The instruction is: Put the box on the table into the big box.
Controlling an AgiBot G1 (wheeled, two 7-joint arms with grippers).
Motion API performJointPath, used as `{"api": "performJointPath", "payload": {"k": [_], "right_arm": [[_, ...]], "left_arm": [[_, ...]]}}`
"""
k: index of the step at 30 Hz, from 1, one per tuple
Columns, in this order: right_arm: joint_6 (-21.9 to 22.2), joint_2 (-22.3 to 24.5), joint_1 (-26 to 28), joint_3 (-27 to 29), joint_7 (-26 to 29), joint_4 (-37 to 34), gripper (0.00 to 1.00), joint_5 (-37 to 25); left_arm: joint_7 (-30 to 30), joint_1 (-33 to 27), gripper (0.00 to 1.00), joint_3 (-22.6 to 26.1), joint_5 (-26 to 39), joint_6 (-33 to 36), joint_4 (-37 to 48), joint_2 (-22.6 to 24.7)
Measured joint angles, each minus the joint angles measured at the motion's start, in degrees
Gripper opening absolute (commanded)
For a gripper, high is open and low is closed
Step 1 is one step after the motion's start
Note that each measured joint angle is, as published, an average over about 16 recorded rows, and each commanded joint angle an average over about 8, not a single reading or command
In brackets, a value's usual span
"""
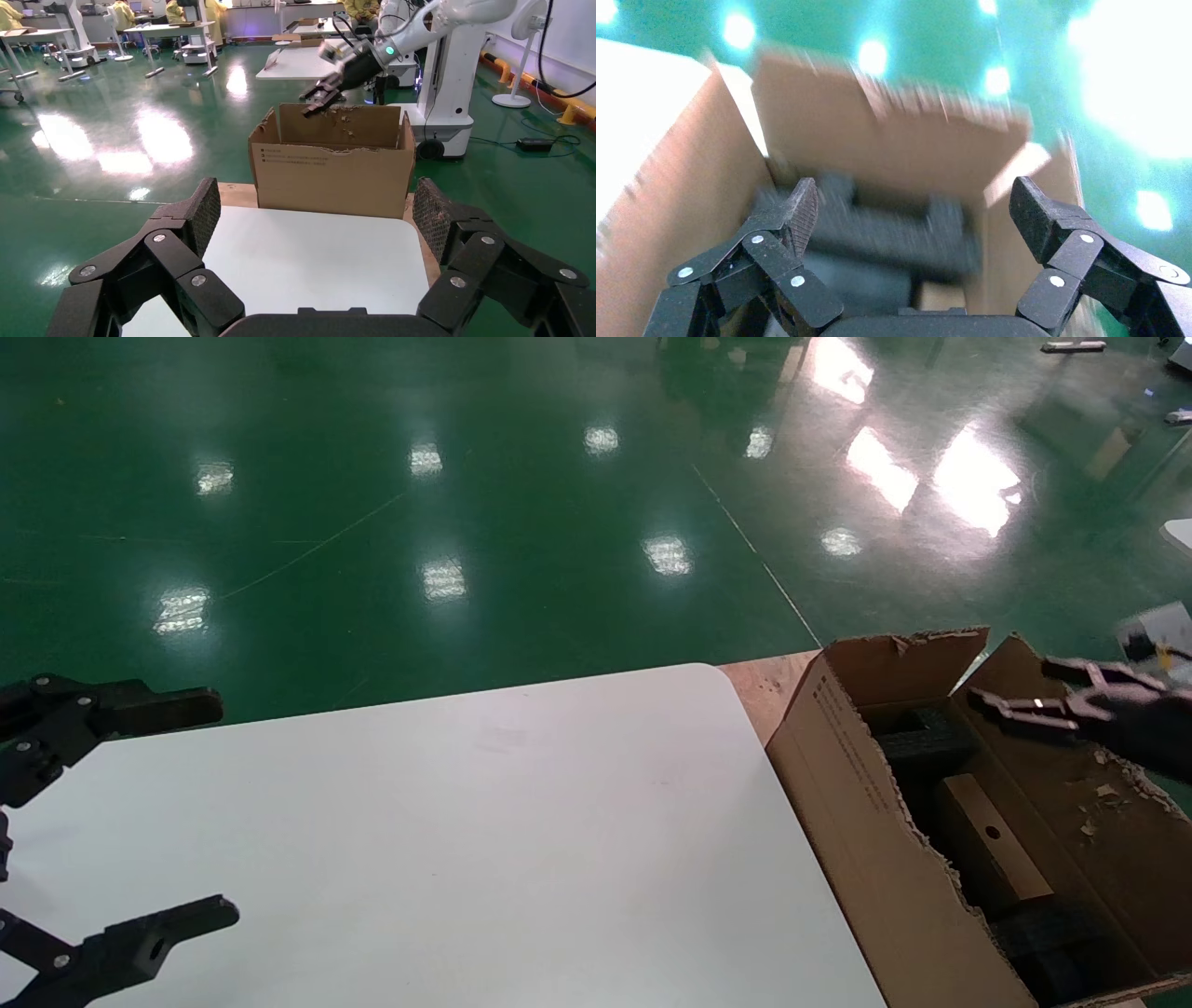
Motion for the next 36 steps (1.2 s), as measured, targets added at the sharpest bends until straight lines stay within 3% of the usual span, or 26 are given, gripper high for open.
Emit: {"api": "performJointPath", "payload": {"k": [10, 20, 28, 36], "right_arm": [[-4.3, -3.5, 9.5, -2.5, -5.1, 2.5, 1.0, 0.7], [-4.1, -7.7, 17.0, -5.9, -9.8, 3.4, 1.0, -0.3], [-3.8, -8.1, 17.0, -5.6, -9.6, 4.5, 1.0, -0.8], [-4.0, -7.3, 13.1, -1.3, -6.2, 11.3, 1.0, -1.5]], "left_arm": [[0.0, 0.0, 1.0, 0.0, 0.0, 0.0, 0.0, 0.0], [0.0, 0.0, 1.0, 0.0, 0.0, 0.0, 0.0, 0.0], [0.0, 0.0, 1.0, 0.0, 0.0, 0.0, 0.0, 0.0], [0.0, 0.0, 1.0, 0.0, 0.0, 0.0, 0.0, 0.0]]}}
